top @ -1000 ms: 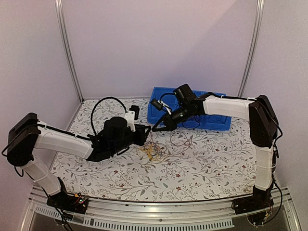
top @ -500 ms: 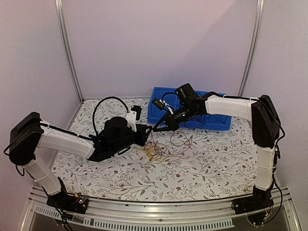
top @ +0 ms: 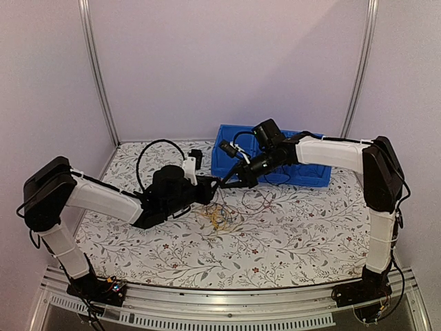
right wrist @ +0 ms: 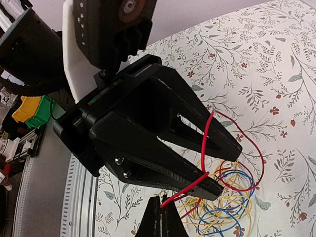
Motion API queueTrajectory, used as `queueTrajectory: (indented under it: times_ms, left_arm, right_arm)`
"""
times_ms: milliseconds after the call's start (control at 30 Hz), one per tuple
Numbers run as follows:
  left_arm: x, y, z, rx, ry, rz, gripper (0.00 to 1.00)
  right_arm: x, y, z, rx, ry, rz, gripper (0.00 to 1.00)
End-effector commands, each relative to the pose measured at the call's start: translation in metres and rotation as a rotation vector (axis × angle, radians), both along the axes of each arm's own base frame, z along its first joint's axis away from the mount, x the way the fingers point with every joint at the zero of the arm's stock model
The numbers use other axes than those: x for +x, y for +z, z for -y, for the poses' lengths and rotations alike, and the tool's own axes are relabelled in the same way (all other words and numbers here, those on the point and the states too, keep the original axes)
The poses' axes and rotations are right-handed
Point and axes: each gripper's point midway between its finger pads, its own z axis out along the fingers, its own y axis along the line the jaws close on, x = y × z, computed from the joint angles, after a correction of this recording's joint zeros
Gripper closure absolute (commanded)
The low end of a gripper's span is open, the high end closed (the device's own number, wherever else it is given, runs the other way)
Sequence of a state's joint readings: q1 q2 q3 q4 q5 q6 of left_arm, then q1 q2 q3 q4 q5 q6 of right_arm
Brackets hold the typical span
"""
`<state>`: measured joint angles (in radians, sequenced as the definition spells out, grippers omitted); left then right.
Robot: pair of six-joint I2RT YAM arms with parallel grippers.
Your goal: Untangle the cables
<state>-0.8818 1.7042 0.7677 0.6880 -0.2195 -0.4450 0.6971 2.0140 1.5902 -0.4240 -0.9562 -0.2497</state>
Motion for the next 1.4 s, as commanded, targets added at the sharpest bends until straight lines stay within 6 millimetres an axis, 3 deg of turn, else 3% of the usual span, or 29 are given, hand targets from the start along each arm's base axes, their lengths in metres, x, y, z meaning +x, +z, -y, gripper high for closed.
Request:
queueTrajectory:
  times_ms: [0, 100, 233, 467, 600, 700, 800, 900, 967, 1067, 1200, 1267, 1367]
  left_arm:
    - [0.052, -0.034, -0.076, 0.039, 0.334, -0.091, 0.71]
    - [0.065, -0.043, -0.098, 0.035, 0.394, -0.119, 0.68]
    - [0.078, -0.05, -0.112, 0.065, 0.449, -0.141, 0.62]
    - [0.088, -0.059, -0.116, 0.102, 0.5, -0.171, 0.51]
    - [0.09, -0.054, -0.108, 0.151, 0.483, -0.159, 0.45]
    - [0.089, -0.043, -0.107, 0.235, 0.513, -0.111, 0.48]
    - [0.091, -0.037, -0.121, 0.375, 0.626, -0.103, 0.51]
    - [0.092, -0.046, -0.151, 0.491, 0.749, -0.162, 0.51]
    - [0.089, -0.064, -0.169, 0.439, 0.766, -0.243, 0.51]
    - [0.084, -0.057, -0.167, 0.214, 0.64, -0.23, 0.47]
    - [0.071, -0.044, -0.173, 0.118, 0.607, -0.2, 0.41]
    - [0.072, -0.044, -0.184, 0.155, 0.649, -0.22, 0.41]
    - [0.072, -0.047, -0.214, 0.17, 0.726, -0.247, 0.4]
  right_arm:
    - [-0.052, 0.073, 0.011, 0.143, 0.178, 0.004, 1.0]
    - [-0.065, 0.101, 0.018, 0.181, 0.234, 0.037, 1.0]
    - [-0.076, 0.145, 0.027, 0.239, 0.268, 0.138, 1.0]
    - [-0.067, 0.201, 0.034, 0.296, 0.221, 0.252, 1.0]
    - [-0.045, 0.214, 0.036, 0.286, 0.126, 0.278, 1.0]
    - [-0.045, 0.216, 0.037, 0.29, 0.125, 0.257, 1.0]
    - [-0.051, 0.218, 0.037, 0.298, 0.142, 0.228, 1.0]
    - [-0.054, 0.238, 0.046, 0.313, 0.124, 0.292, 1.0]
    - [-0.044, 0.259, 0.06, 0.348, 0.086, 0.335, 1.0]
    - [-0.008, 0.272, 0.081, 0.336, -0.07, 0.354, 1.0]
    - [0.038, 0.257, 0.107, 0.296, -0.225, 0.349, 1.0]
    - [0.05, 0.25, 0.119, 0.284, -0.267, 0.344, 1.0]
    - [0.061, 0.26, 0.142, 0.295, -0.317, 0.368, 1.0]
